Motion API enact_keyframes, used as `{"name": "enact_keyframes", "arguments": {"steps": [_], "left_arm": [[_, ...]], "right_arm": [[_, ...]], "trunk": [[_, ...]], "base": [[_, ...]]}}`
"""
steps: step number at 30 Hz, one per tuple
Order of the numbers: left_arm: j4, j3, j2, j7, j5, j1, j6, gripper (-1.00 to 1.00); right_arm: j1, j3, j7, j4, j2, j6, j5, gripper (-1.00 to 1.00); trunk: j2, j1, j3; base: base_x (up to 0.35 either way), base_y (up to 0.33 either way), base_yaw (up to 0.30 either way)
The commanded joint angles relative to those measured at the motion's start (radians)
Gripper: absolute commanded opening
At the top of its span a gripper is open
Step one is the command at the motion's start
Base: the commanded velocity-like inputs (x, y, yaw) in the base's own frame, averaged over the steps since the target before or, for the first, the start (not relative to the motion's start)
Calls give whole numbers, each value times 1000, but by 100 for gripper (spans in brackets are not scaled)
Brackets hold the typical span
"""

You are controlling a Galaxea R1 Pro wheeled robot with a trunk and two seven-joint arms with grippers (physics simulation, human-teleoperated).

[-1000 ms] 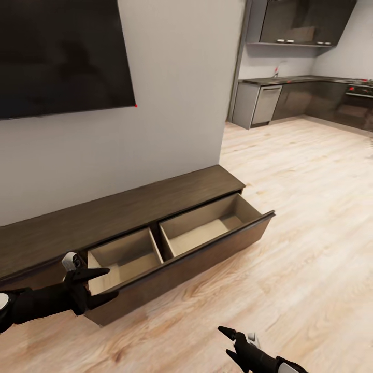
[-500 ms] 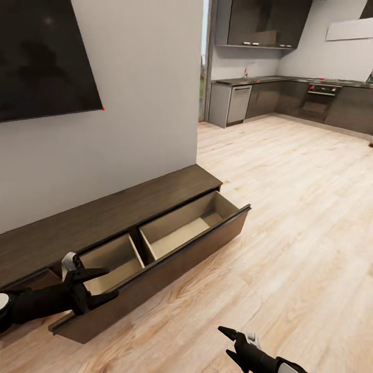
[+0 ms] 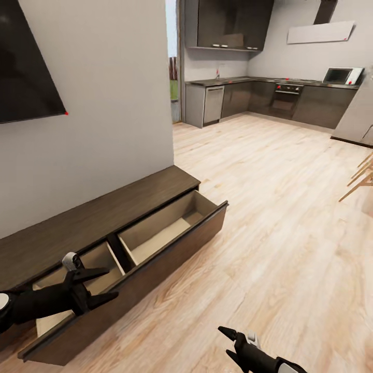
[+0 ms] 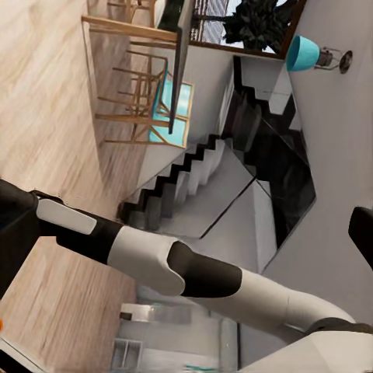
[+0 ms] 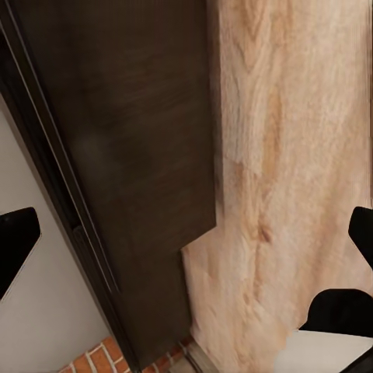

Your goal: Place each of the two pumpkins and all three candles from the living room inside a cabinet in the living room (use any cabinet), then make sure every cabinet is closed, and position the cauldron so it is next to a table in the living room.

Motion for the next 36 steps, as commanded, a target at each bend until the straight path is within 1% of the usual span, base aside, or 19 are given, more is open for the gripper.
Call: {"name": "enact_keyframes", "arguments": {"steps": [1,8,17,26,36], "left_arm": [[1,-3,1,-10,-6,-1,0,100],[1,-3,1,-10,-6,-1,0,100],[1,-3,0,-10,-6,-1,0,100],[1,-3,1,-10,-6,-1,0,100],[1,-4,0,-10,-7,-1,-1,100]], "right_arm": [[-1,7,5,3,0,7,-11,100],[-1,7,5,4,-1,-10,-11,100],[-2,7,6,10,-7,-14,-11,100],[-1,7,5,12,-9,-14,-11,100],[-1,7,5,12,-9,-33,-12,100]], "trunk": [[0,0,0],[0,0,3],[0,0,6],[0,0,10],[0,0,14]], "base": [[0,0,-278],[0,0,-278],[0,0,-278],[0,0,-278],[0,0,-278]]}}
